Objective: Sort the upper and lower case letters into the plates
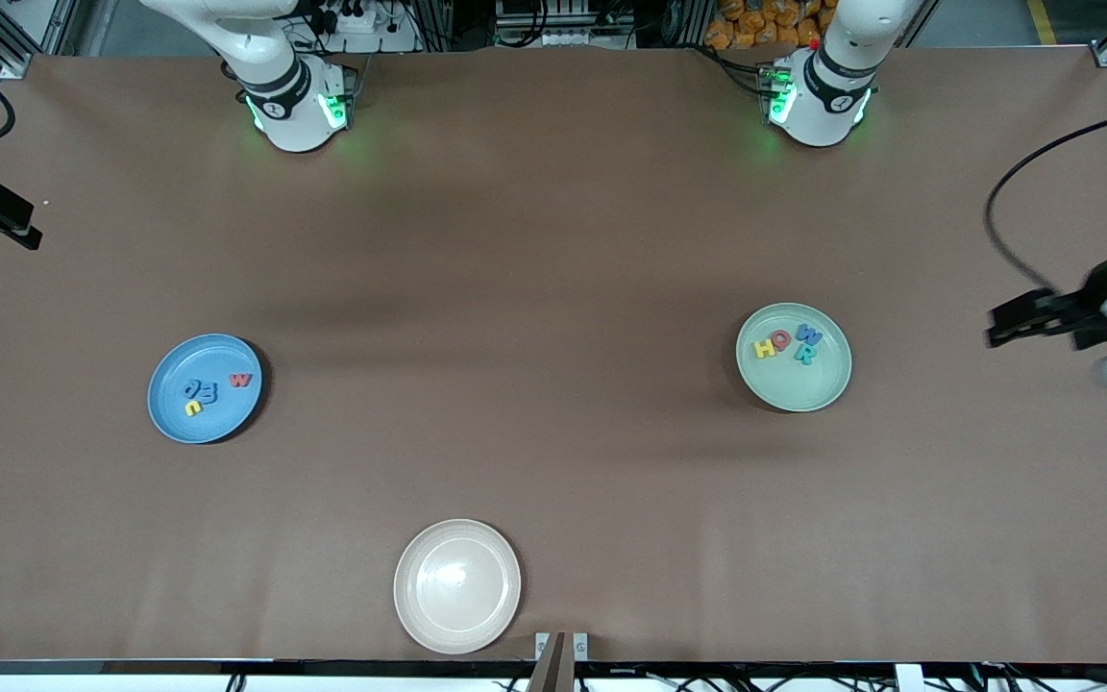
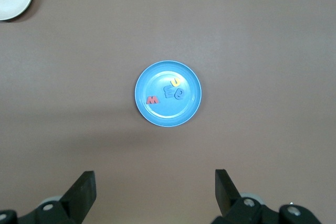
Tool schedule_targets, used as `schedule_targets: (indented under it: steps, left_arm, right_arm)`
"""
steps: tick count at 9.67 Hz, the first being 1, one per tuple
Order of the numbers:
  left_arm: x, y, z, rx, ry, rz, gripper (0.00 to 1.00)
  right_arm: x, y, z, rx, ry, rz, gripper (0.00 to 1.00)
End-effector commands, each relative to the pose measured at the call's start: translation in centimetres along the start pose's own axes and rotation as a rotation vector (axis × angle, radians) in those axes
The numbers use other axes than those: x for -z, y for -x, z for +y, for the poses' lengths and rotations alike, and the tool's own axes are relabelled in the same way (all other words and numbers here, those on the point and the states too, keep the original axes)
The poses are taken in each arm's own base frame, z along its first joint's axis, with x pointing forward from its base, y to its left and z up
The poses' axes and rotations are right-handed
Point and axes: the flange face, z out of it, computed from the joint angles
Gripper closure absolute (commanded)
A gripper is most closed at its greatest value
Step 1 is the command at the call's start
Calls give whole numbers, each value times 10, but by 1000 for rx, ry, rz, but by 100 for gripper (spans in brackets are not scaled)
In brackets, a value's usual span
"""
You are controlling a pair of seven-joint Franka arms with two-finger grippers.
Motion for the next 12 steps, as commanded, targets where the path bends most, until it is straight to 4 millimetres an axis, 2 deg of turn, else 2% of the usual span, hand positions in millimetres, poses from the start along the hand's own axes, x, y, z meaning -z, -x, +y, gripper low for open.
schedule_targets:
  steps: [1, 2, 3, 4, 7, 10, 12]
  left_arm:
    - [22, 9, -1, -2, 21, 12, 0]
    - [27, 14, -9, 8, 43, 2, 0]
    - [42, 23, -3, 9, 12, 9, 0]
    - [42, 25, -3, -4, 0, -3, 0]
    - [41, 25, 18, 13, -58, -57, 0]
    - [44, 32, 13, 69, -56, -113, 0]
    - [35, 40, 4, 103, -32, -199, 0]
  right_arm:
    - [4, 0, -2, -14, -24, 8, 0]
    - [3, 1, -2, -14, -25, 3, 0]
    - [3, 1, 0, -18, -25, 2, 0]
    - [3, 2, 3, -23, -25, -3, 0]
    - [2, 4, 6, -27, -25, -6, 0]
    - [3, 4, 4, -27, -32, -4, 0]
    - [3, 4, 2, -27, -66, -1, 0]
